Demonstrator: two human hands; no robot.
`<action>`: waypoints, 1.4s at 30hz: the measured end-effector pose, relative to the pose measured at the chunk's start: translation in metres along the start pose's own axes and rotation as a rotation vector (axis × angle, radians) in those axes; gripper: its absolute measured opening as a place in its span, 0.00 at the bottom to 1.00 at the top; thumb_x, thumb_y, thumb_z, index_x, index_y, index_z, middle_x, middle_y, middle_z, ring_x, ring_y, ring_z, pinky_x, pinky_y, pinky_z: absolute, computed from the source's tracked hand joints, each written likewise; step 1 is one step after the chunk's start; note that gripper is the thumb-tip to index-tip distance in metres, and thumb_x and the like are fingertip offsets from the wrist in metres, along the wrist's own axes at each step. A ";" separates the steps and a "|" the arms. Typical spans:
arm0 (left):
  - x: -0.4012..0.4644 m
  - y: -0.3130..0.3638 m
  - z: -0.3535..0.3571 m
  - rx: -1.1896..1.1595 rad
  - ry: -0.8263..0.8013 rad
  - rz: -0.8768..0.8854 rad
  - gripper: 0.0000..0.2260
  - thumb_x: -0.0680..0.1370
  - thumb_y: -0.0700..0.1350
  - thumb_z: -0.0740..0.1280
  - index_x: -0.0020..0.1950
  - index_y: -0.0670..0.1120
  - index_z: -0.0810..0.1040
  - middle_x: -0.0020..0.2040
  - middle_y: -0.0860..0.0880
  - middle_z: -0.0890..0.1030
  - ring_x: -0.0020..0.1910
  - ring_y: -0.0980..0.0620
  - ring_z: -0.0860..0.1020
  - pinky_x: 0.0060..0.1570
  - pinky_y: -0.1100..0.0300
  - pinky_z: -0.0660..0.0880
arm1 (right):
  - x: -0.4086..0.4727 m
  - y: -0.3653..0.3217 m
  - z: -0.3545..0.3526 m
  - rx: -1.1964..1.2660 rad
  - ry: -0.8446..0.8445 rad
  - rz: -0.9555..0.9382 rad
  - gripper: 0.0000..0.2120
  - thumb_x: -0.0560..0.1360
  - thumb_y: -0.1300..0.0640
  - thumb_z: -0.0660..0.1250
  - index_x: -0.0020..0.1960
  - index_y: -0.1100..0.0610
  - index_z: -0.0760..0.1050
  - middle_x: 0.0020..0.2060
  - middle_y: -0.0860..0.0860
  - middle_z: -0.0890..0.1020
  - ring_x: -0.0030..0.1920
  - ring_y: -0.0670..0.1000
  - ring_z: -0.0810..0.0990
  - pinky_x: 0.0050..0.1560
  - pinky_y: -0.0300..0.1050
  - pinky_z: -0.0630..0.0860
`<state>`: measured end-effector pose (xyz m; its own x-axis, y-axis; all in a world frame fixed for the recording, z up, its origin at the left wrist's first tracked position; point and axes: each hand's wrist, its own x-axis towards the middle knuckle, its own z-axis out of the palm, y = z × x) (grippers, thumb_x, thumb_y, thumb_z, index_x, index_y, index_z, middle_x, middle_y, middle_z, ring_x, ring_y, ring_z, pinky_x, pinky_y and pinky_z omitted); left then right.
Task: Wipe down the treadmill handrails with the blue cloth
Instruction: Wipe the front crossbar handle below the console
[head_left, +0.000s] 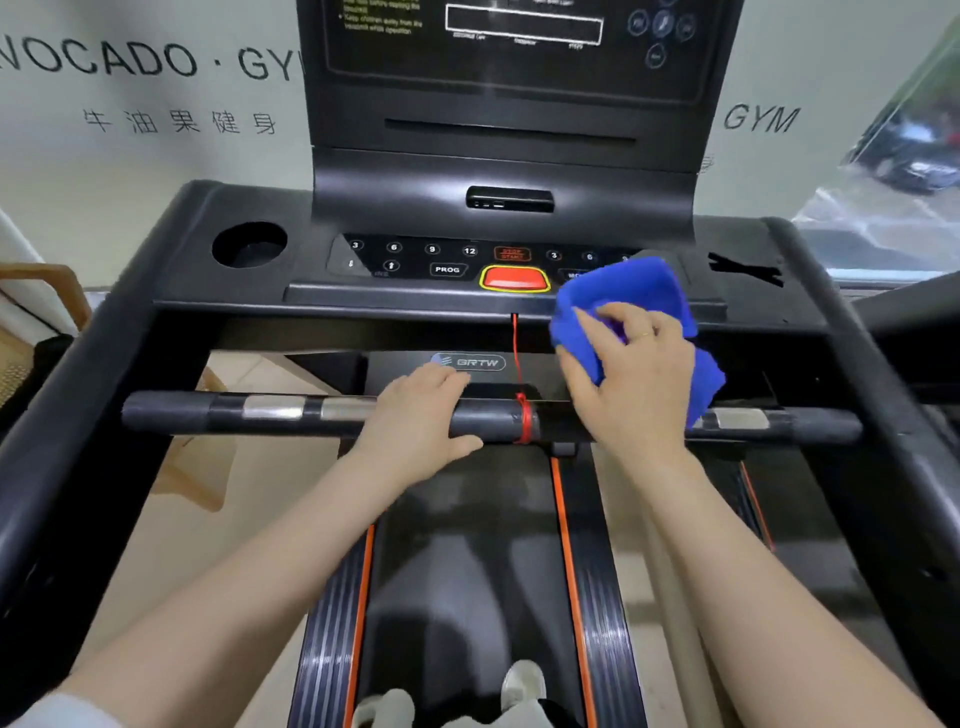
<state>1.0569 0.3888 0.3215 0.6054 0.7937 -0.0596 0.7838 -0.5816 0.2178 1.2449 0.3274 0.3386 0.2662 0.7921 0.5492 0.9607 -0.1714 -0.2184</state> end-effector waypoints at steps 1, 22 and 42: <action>0.005 0.007 0.004 -0.012 -0.015 0.028 0.29 0.73 0.56 0.67 0.71 0.47 0.65 0.70 0.48 0.70 0.68 0.48 0.67 0.66 0.53 0.65 | -0.012 -0.002 0.004 -0.022 -0.160 -0.019 0.24 0.71 0.38 0.56 0.50 0.52 0.82 0.50 0.52 0.83 0.55 0.62 0.75 0.54 0.56 0.69; 0.013 0.014 0.012 -0.051 -0.011 0.012 0.21 0.75 0.53 0.66 0.66 0.49 0.70 0.61 0.48 0.78 0.59 0.45 0.75 0.54 0.54 0.71 | -0.017 0.004 0.049 -0.016 -0.221 0.066 0.13 0.74 0.57 0.57 0.35 0.60 0.75 0.31 0.53 0.78 0.40 0.59 0.77 0.38 0.47 0.64; 0.016 -0.002 -0.002 -0.031 -0.129 -0.045 0.25 0.71 0.53 0.71 0.62 0.43 0.67 0.54 0.42 0.79 0.51 0.42 0.77 0.43 0.53 0.72 | -0.007 -0.028 0.066 -0.140 -0.383 -0.288 0.20 0.78 0.47 0.52 0.44 0.59 0.75 0.34 0.56 0.78 0.33 0.59 0.77 0.30 0.46 0.63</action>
<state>1.0647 0.4034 0.3217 0.5844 0.7880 -0.1939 0.8069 -0.5389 0.2419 1.2108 0.3651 0.2875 -0.0349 0.9725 0.2303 0.9993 0.0303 0.0233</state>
